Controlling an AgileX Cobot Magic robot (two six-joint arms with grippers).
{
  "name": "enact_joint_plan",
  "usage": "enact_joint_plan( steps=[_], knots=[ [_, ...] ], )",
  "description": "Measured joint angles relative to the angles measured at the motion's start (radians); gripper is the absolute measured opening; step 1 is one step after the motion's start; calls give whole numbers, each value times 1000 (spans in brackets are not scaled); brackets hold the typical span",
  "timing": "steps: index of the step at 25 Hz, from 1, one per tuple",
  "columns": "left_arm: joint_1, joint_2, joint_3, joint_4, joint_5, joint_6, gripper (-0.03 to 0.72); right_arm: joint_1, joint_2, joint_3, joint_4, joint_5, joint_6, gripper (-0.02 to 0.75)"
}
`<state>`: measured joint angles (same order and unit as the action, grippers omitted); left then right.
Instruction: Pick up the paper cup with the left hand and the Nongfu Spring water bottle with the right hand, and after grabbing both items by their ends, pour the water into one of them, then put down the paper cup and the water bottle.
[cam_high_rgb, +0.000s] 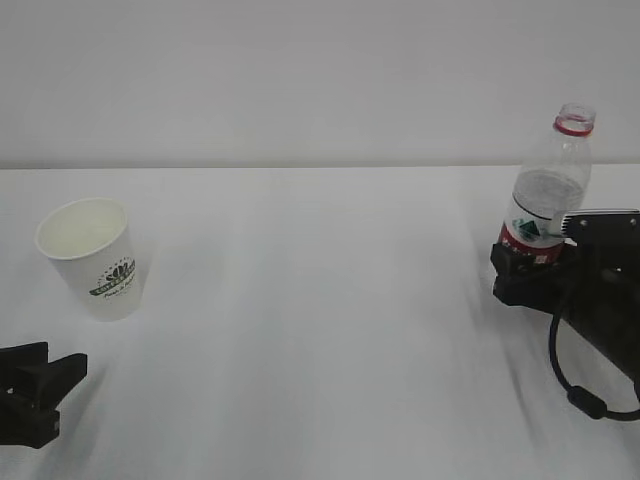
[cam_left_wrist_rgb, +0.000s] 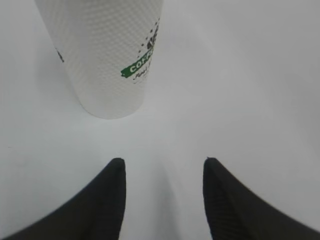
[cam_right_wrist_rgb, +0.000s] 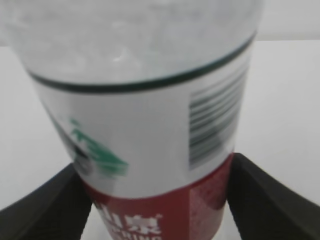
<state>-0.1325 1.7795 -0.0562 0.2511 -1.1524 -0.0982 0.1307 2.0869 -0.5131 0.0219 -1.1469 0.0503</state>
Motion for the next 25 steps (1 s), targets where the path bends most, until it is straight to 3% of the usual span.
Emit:
enact_joint_plan(
  steps=[25],
  knots=[
    [0, 0, 0, 0, 0, 10, 371, 0, 12, -111, 26, 0, 0, 610]
  ],
)
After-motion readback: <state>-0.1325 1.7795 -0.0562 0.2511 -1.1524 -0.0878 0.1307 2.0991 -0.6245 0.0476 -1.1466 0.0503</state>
